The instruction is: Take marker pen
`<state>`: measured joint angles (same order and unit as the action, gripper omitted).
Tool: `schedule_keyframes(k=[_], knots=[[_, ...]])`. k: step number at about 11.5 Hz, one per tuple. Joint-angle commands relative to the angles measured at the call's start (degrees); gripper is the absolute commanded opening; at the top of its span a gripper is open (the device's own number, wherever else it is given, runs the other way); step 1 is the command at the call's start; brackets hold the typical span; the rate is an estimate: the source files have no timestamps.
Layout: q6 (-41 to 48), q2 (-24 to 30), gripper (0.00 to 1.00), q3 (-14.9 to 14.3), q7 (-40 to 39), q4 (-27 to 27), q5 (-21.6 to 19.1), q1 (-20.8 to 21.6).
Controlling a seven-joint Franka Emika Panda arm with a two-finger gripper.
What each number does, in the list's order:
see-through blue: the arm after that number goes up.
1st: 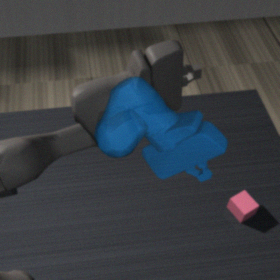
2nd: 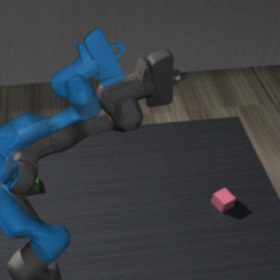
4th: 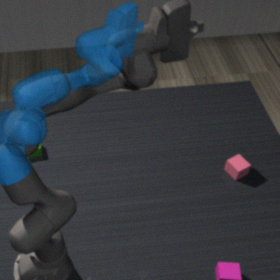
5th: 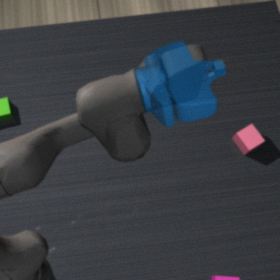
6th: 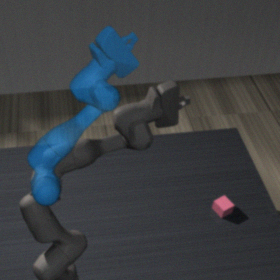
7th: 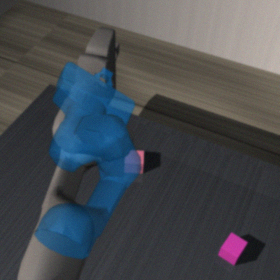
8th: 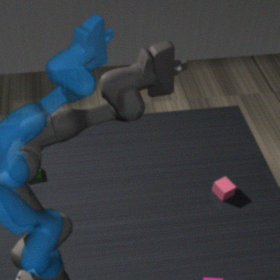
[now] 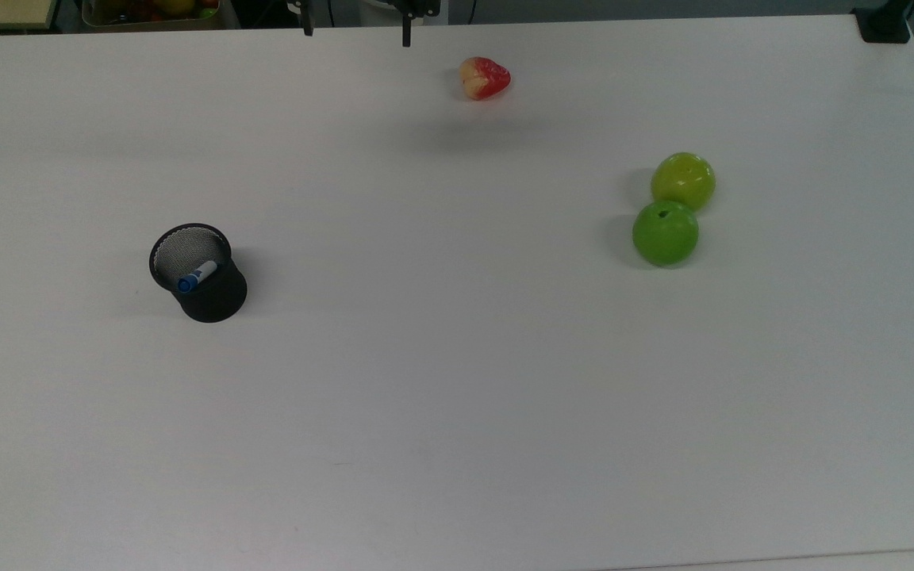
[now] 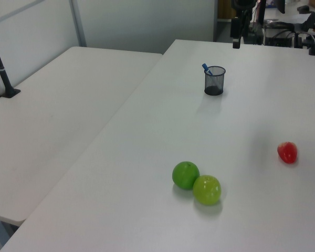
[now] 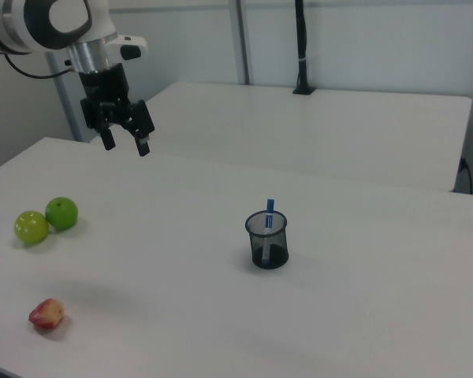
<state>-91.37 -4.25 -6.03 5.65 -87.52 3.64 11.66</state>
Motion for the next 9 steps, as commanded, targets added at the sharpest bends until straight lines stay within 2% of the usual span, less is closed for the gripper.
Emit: schedule_keyframes(k=[1,6,9], knots=[[-0.14,1.78,1.00,-0.30,0.33,-1.17,0.50,0.21],[-0.21,1.70,1.00,-0.30,0.76,-1.25,0.49,0.12],[-0.56,0.92,1.00,-0.56,-2.99,-0.90,0.84,-0.67]])
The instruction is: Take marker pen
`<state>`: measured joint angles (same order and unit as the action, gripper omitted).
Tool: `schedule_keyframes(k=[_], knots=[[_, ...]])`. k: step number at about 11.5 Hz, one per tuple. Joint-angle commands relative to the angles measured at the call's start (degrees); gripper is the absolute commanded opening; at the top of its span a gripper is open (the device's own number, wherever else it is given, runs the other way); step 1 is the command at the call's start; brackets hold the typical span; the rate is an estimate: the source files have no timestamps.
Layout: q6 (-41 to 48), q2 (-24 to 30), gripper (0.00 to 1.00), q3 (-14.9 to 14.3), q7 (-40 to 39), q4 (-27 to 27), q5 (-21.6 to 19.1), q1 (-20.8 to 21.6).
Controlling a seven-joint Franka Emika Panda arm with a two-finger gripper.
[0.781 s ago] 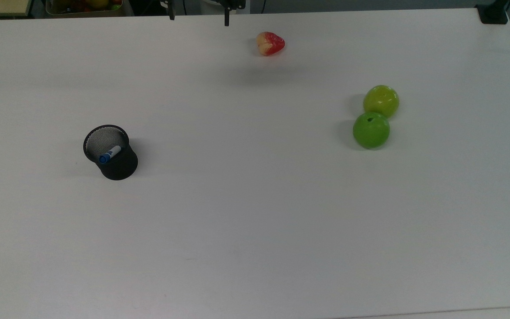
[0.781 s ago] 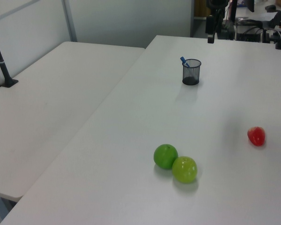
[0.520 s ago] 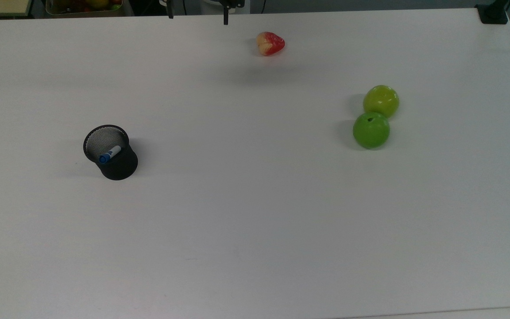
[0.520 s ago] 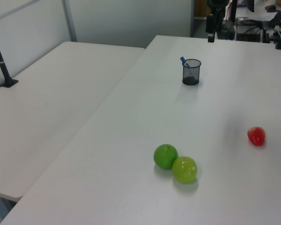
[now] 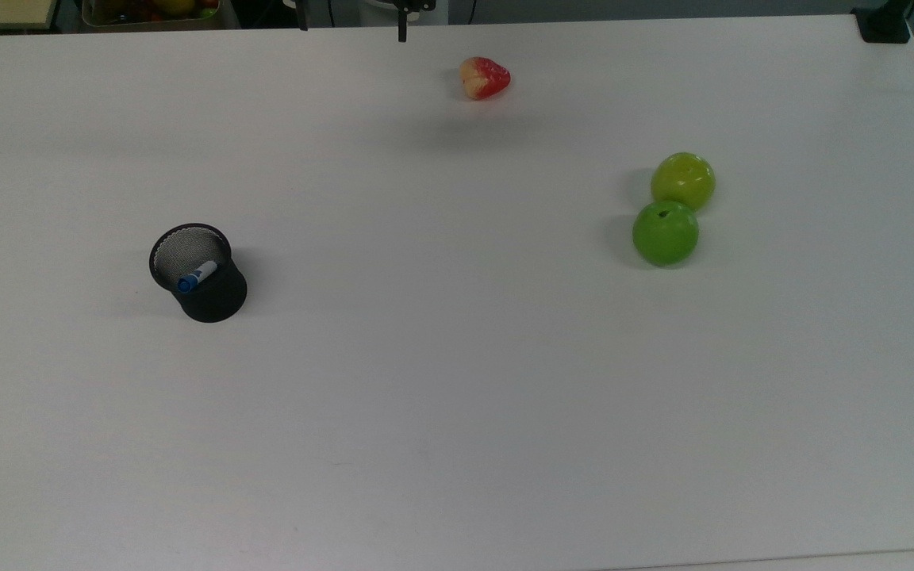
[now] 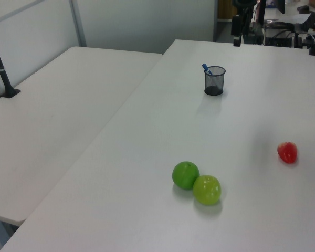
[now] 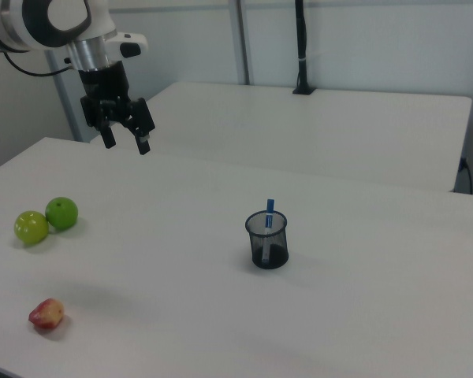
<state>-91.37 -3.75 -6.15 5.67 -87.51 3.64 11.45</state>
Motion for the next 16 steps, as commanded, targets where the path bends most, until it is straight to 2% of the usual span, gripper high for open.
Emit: schedule_keyframes(k=[1,6,9,16], knots=[[-1.09,0.15,1.00,-0.71,-6.51,-0.82,0.75,-1.43],[-10.03,-3.81,1.00,-0.80,-15.58,-0.82,-0.13,-8.63],[-18.37,-7.23,1.00,-0.80,-16.47,-0.82,0.13,-11.79],[-36.40,-17.06,1.00,-0.80,-17.27,-0.99,0.05,-14.44]])
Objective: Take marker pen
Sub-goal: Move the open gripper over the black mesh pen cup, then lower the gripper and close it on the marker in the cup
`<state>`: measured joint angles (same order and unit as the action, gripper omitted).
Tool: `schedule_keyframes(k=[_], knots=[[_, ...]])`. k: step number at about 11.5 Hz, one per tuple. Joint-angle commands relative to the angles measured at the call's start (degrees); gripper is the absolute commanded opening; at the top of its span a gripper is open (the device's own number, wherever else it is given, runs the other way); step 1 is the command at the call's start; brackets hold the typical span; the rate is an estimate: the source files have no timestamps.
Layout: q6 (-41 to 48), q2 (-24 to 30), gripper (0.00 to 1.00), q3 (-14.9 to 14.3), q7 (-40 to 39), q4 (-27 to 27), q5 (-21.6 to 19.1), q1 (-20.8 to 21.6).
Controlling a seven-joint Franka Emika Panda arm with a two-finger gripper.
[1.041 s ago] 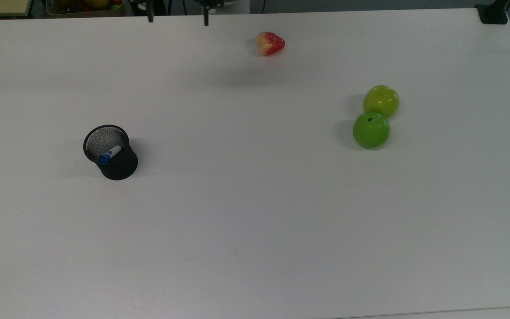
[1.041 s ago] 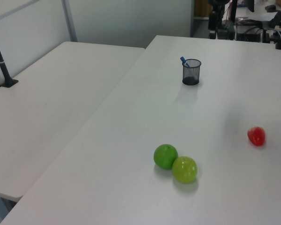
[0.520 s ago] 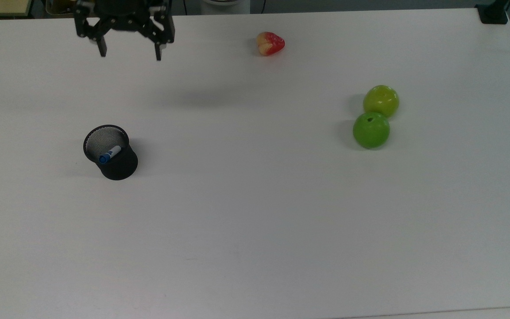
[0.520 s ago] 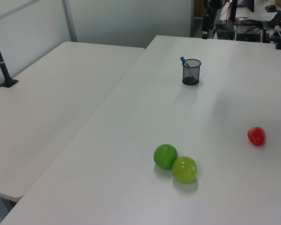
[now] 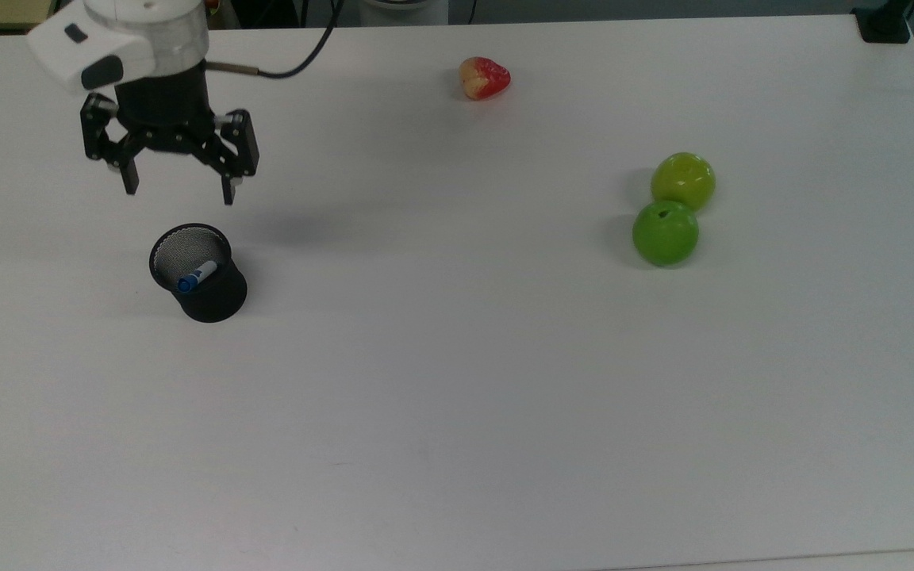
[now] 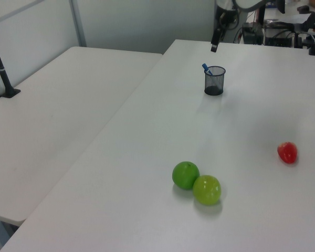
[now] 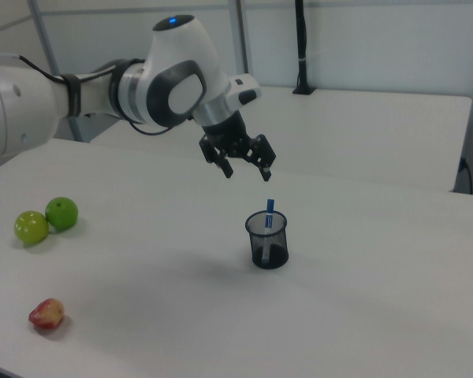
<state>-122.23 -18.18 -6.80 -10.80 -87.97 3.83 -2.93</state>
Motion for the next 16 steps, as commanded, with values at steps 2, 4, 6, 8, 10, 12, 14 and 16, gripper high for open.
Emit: schedule_keyframes(k=[2,4,6,8,10,12,14,16], knots=[[-10.11,-5.63,1.00,-0.15,-0.72,-0.62,0.38,-0.41],[-13.19,-7.83,1.00,-0.15,-0.72,-0.62,0.47,-0.94],[-15.75,-9.15,1.00,-0.15,-0.72,-0.80,0.30,-1.28],[-16.90,-9.86,0.93,-0.15,-0.54,-0.89,0.04,-1.46],[-17.08,-10.03,0.68,-0.15,-0.54,-1.06,-0.05,-1.38],[-17.08,-10.12,0.55,-0.15,-0.54,-1.15,-0.05,-1.29],[-17.08,-10.12,0.44,-0.15,-0.54,-1.15,-0.05,-1.20],[-16.99,-10.12,0.31,-0.15,-0.54,-1.15,-0.05,-1.29]])
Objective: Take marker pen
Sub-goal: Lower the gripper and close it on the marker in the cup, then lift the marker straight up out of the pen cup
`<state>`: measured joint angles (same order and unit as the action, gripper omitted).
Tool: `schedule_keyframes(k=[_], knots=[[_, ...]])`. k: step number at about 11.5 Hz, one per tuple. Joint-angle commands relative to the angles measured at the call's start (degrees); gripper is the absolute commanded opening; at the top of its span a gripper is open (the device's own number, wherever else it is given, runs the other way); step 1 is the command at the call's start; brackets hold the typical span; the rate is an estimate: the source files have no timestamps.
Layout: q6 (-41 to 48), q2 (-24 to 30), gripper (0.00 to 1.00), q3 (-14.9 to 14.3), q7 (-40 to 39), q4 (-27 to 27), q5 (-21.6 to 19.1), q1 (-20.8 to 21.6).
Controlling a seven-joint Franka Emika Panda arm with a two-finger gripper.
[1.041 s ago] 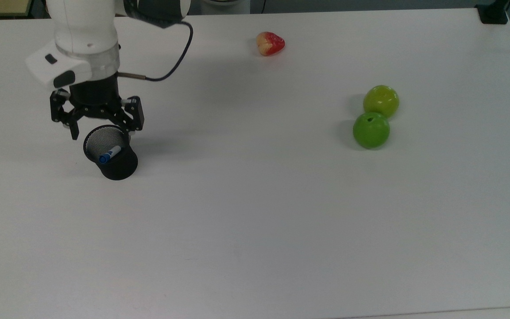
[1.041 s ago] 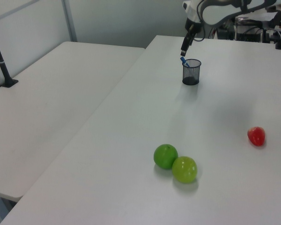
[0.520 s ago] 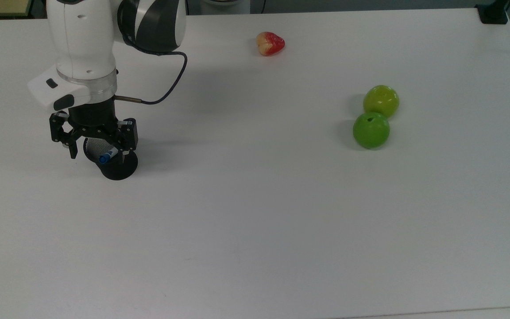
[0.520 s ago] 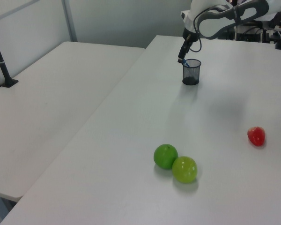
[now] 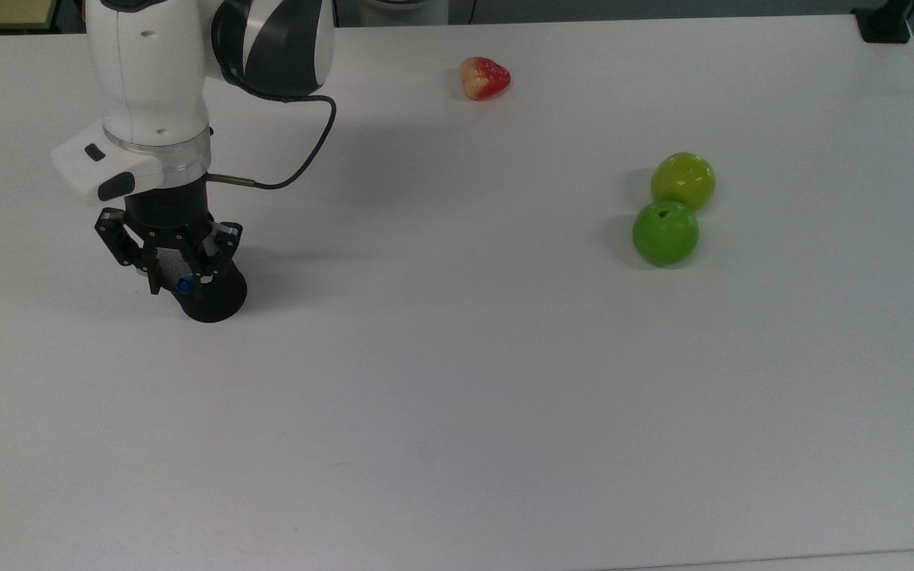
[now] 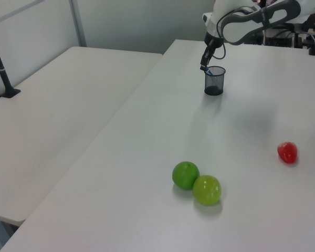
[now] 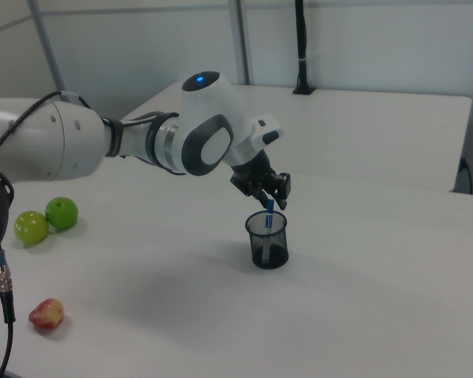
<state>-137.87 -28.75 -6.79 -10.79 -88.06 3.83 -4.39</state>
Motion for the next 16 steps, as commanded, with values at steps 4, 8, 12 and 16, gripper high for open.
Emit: schedule_keyframes(k=[4,8,12,16], knots=[[-1.17,0.54,0.20,-0.15,-0.54,-1.06,-0.05,0.17],[-0.91,0.71,0.12,-0.07,-0.37,-0.89,-0.14,0.17],[-0.56,1.50,0.06,-0.15,-0.54,-0.71,-0.14,0.08],[3.57,5.01,0.06,-0.07,-0.46,-0.36,-1.10,-0.27]])
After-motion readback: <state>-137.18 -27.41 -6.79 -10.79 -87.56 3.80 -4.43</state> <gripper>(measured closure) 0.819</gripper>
